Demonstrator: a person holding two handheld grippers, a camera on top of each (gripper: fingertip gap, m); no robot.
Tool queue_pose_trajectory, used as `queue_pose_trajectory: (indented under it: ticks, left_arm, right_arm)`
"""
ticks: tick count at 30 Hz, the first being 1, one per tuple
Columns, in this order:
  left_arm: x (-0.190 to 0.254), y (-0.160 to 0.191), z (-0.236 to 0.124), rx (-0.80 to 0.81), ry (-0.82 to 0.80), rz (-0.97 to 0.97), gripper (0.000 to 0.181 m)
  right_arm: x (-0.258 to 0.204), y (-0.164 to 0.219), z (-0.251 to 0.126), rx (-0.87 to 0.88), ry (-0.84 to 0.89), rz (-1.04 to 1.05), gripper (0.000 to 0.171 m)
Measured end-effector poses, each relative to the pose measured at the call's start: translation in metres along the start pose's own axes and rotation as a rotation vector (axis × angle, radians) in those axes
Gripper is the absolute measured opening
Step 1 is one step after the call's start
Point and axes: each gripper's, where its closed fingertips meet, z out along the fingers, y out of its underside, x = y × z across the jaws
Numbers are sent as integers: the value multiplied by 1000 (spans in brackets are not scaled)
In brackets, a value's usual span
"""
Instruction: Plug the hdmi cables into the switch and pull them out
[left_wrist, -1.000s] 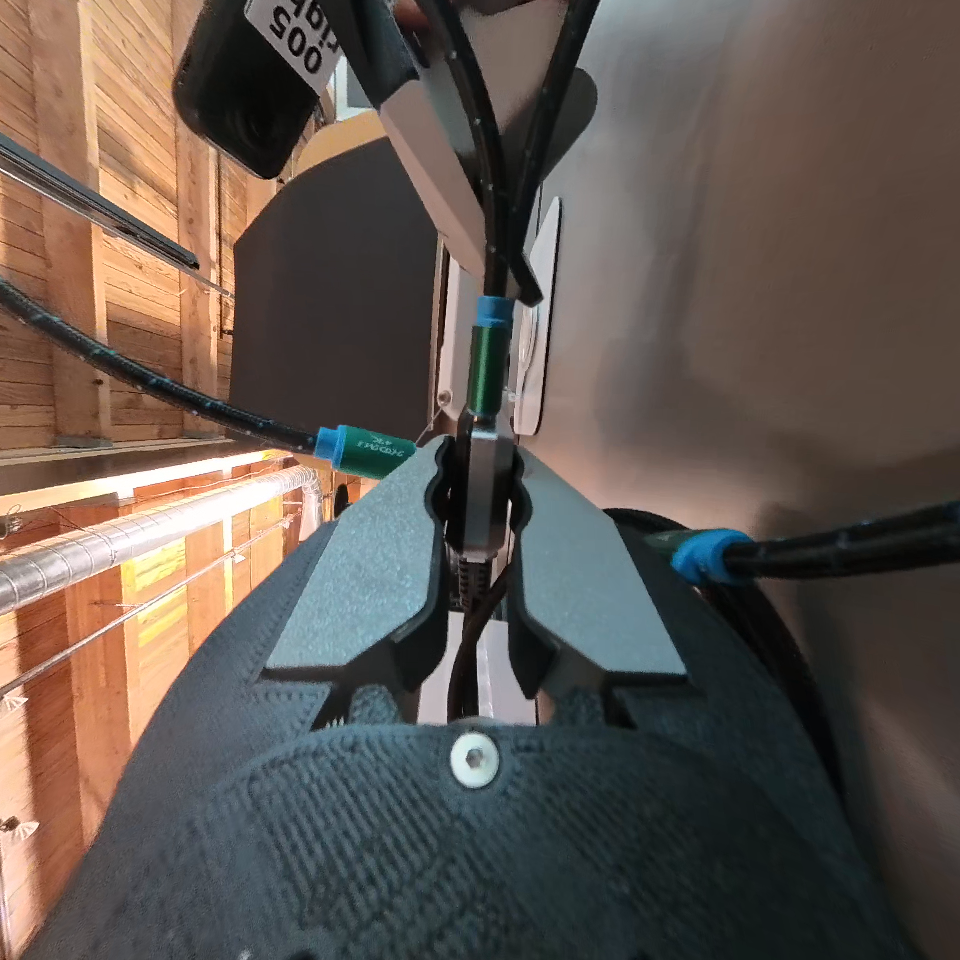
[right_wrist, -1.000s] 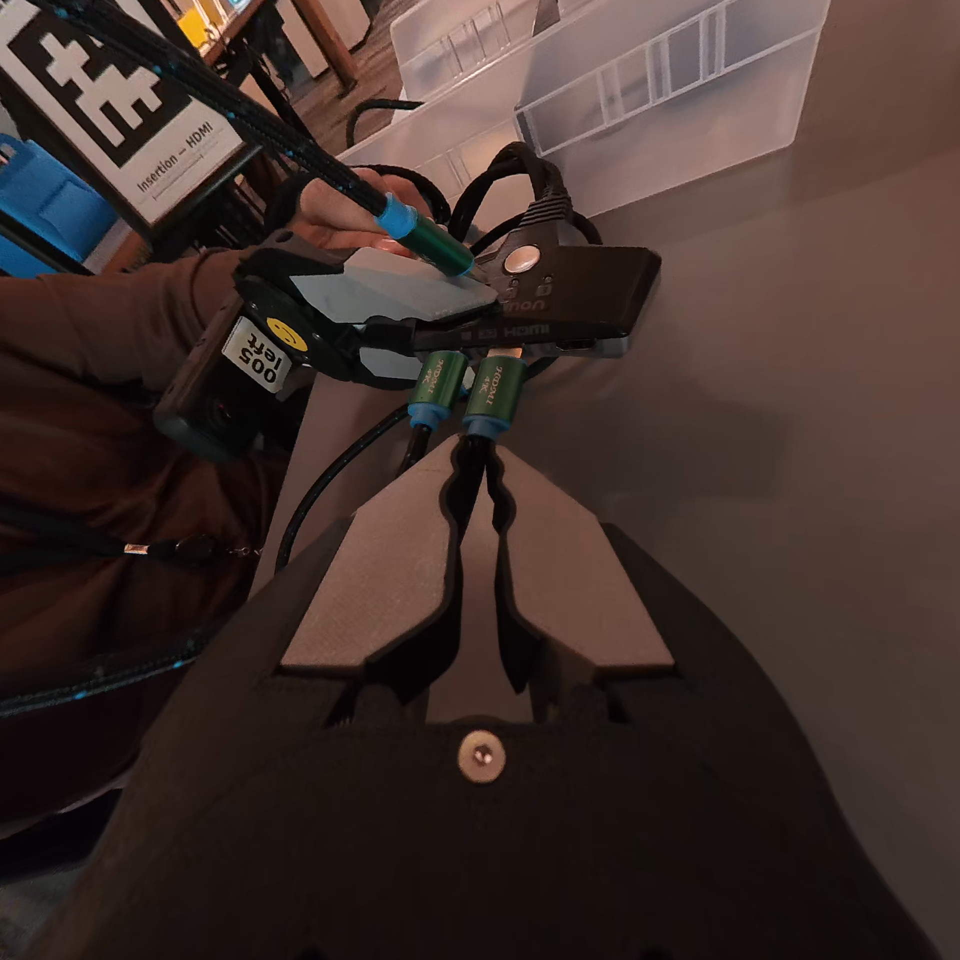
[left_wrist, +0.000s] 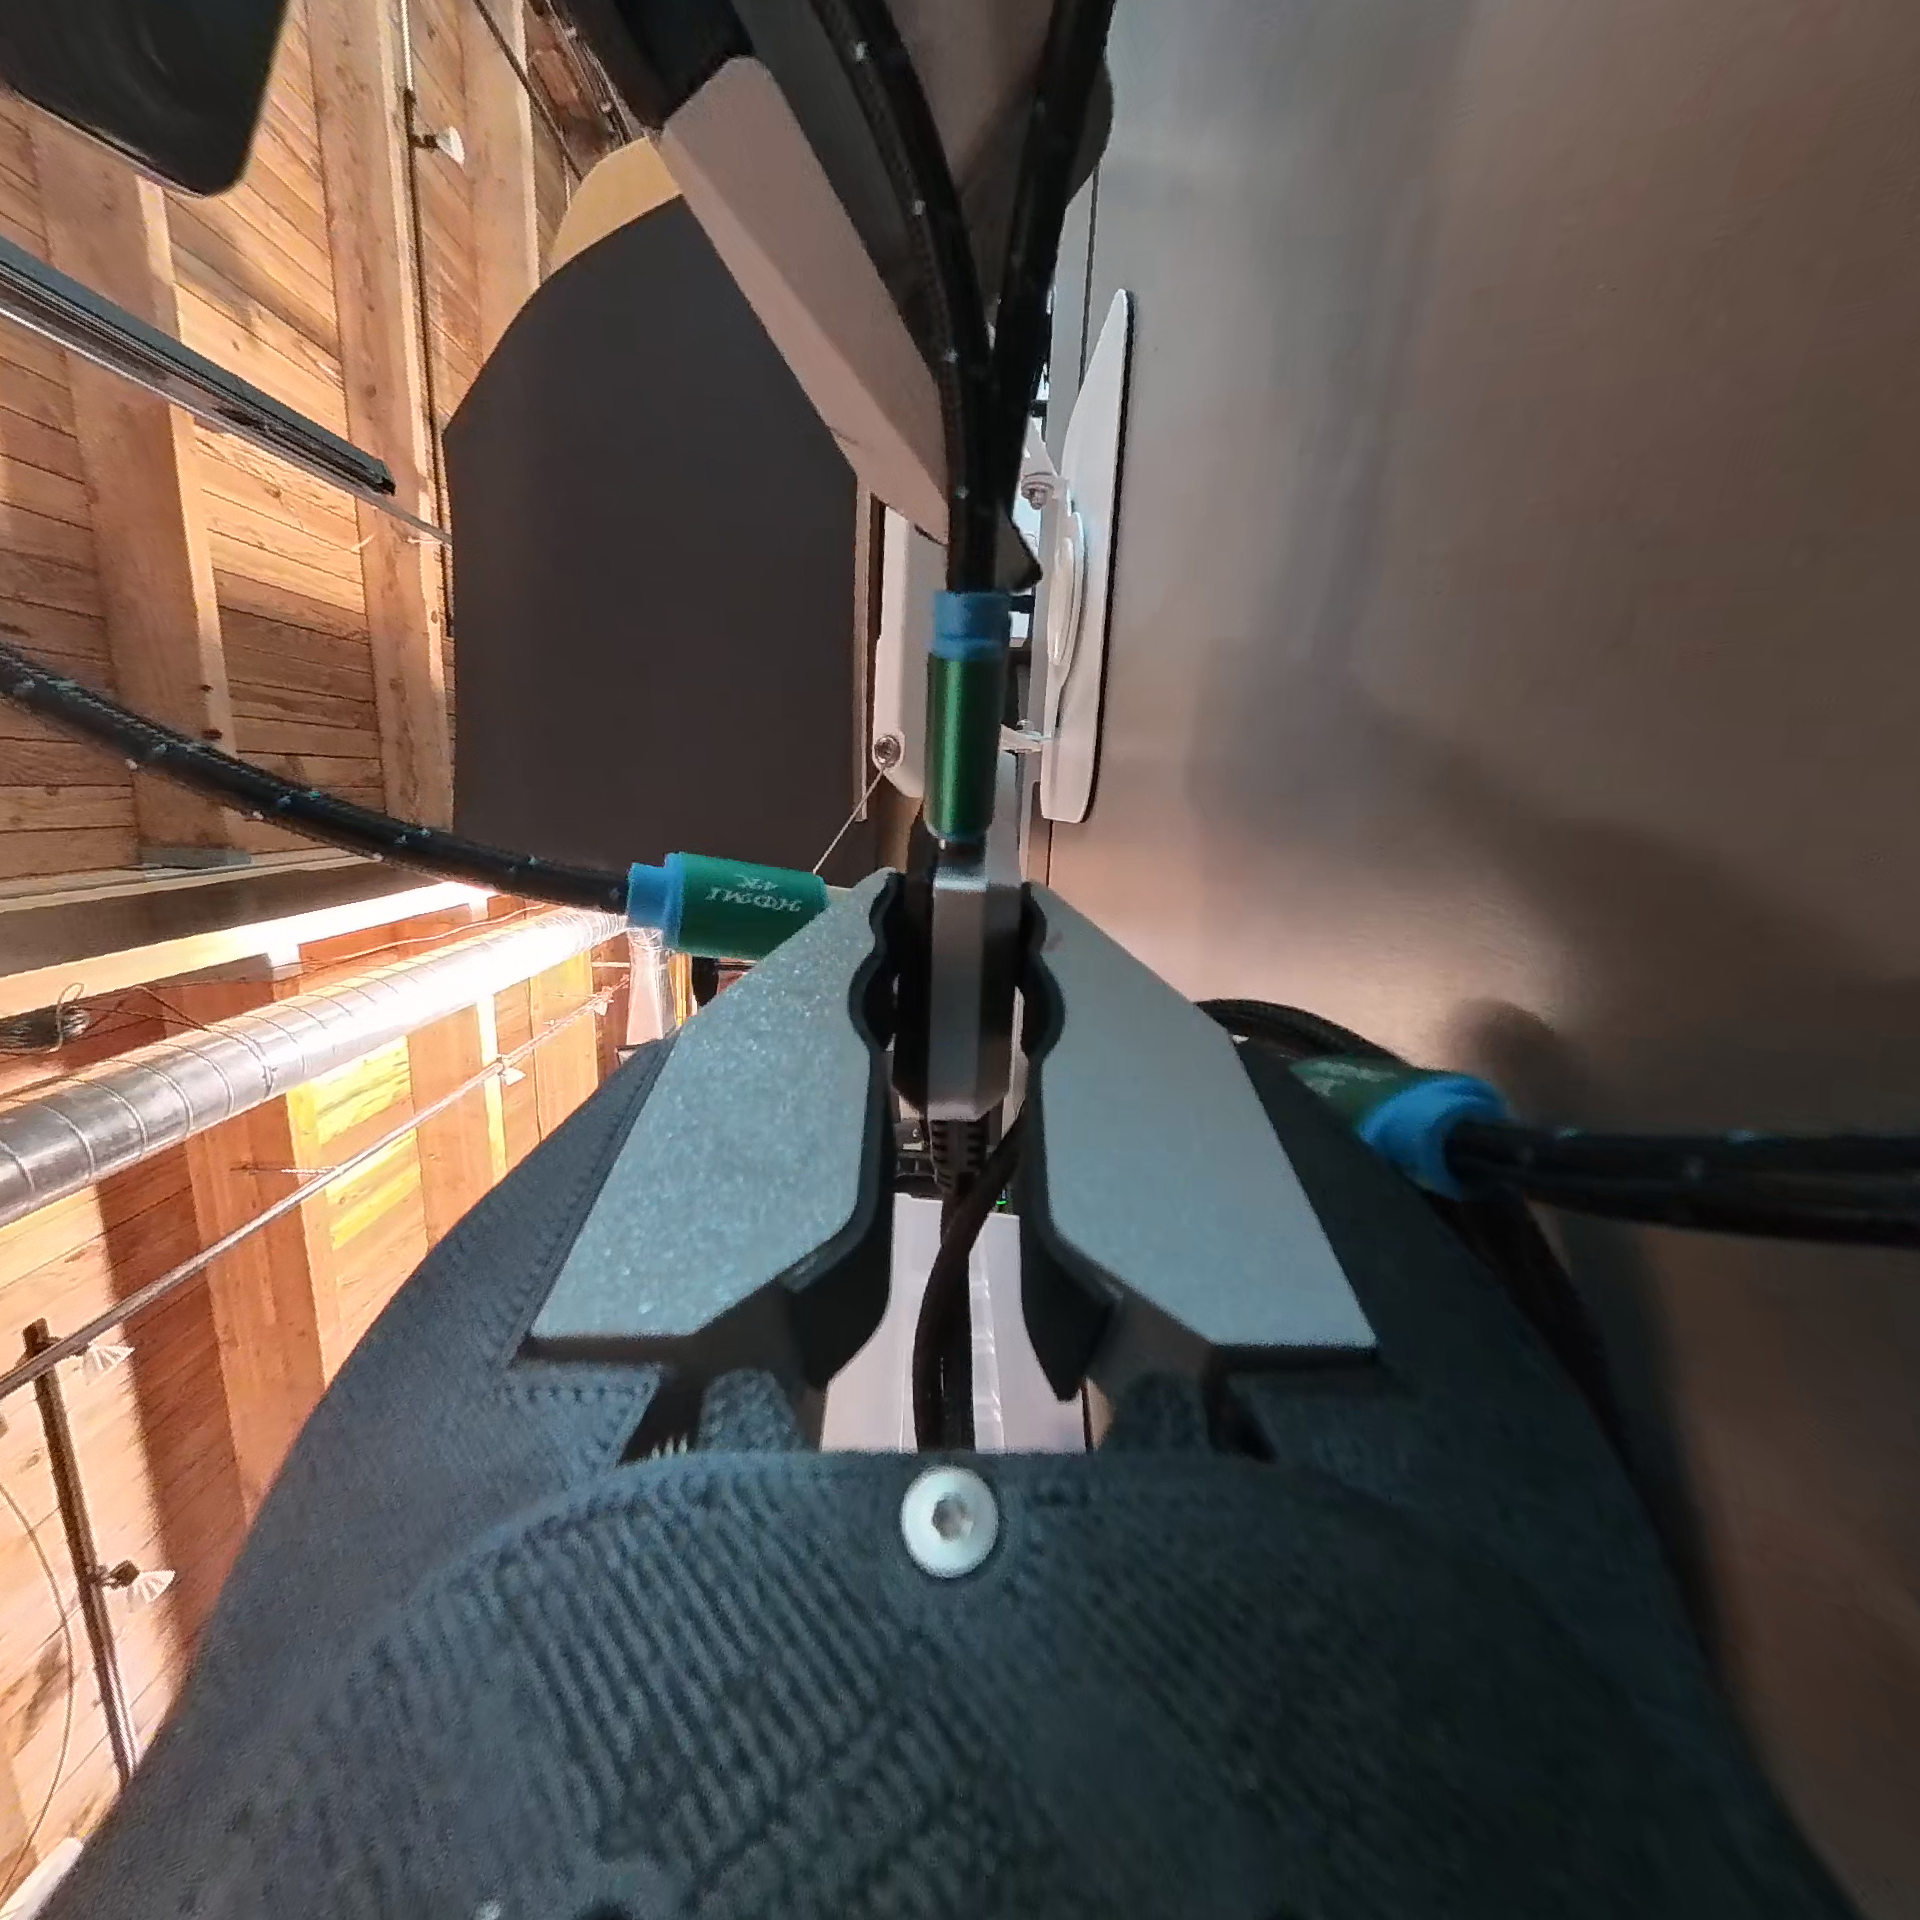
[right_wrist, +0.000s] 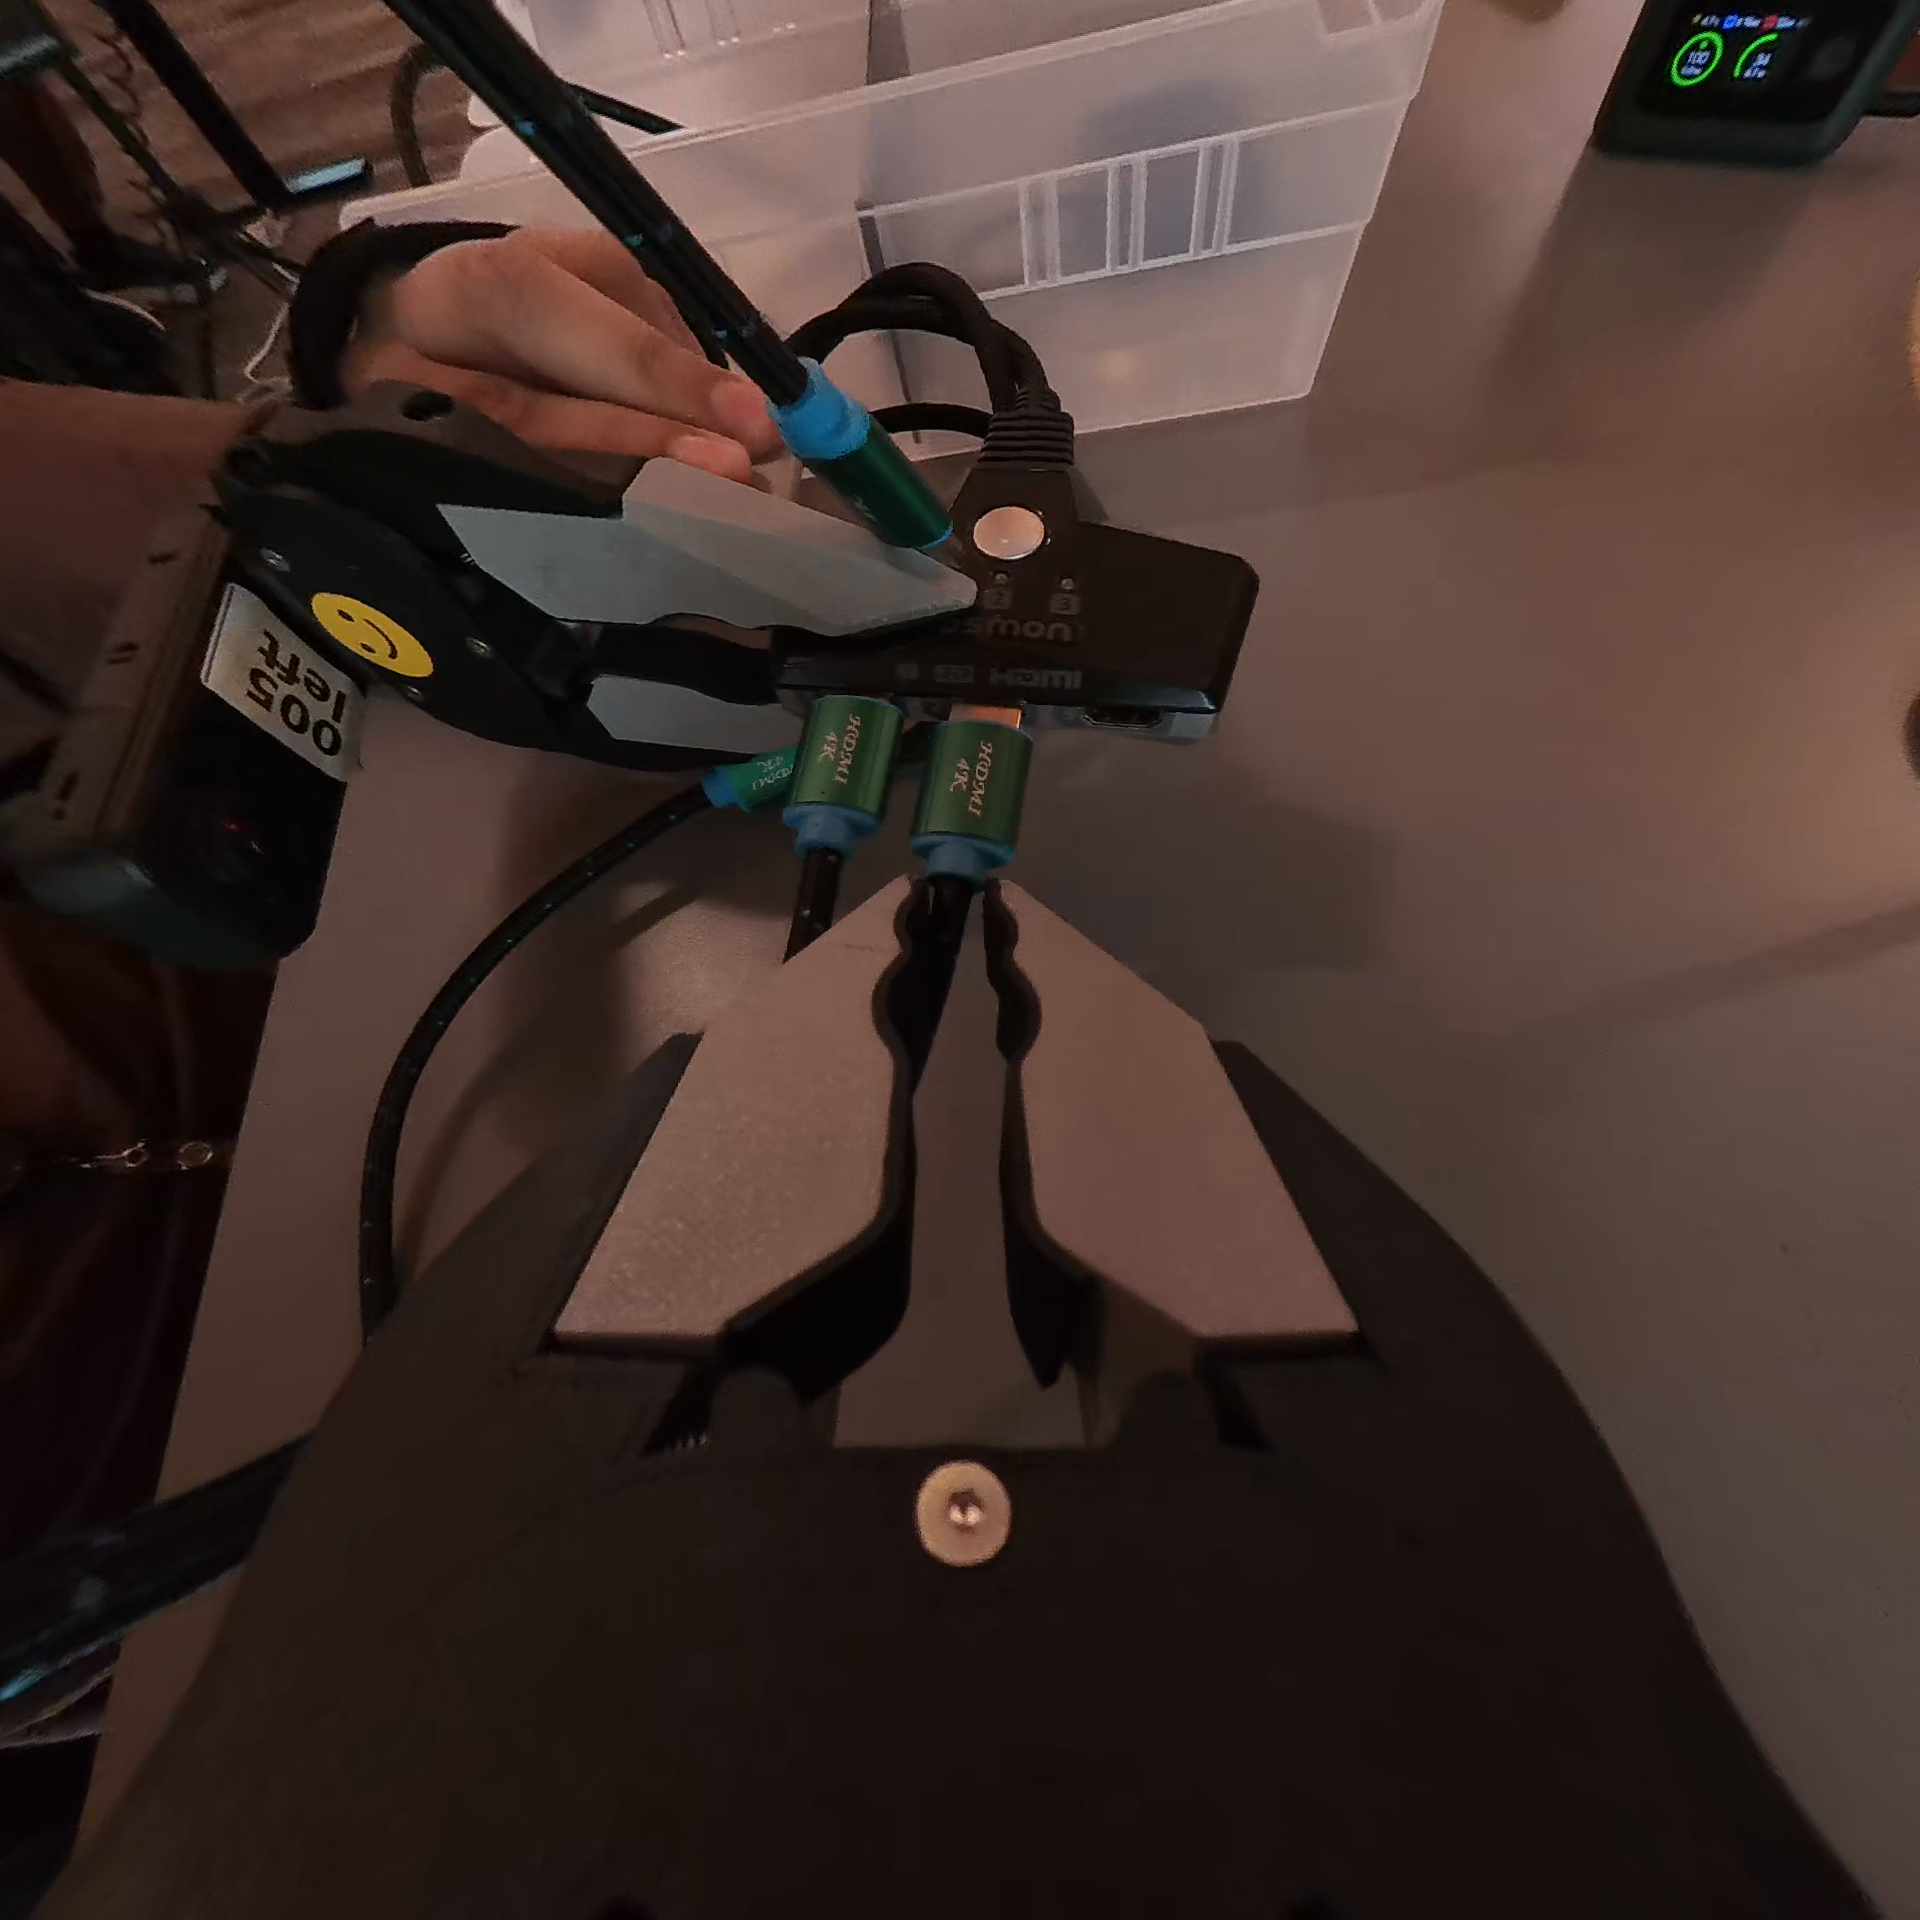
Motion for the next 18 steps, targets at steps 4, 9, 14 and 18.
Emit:
queue_pose_trajectory:
  ticks: [4, 9, 14, 18]
  left_arm:
    - [0, -3, -2, 20, 12, -36, 17]
    - [6, -8, -3, 41, 71, -113, 16]
    - [12, -6, -3, 25, 112, -122, 15]
    - [14, -4, -2, 15, 128, -137, 16]
  right_arm:
    - [-3, 0, -1, -3, -4, -31, 6]
    - [-4, 4, -1, -47, 7, -84, 5]
    - [-2, 7, 4, -55, -20, -79, 5]
    - [1, 6, 7, -36, -35, -61, 4]
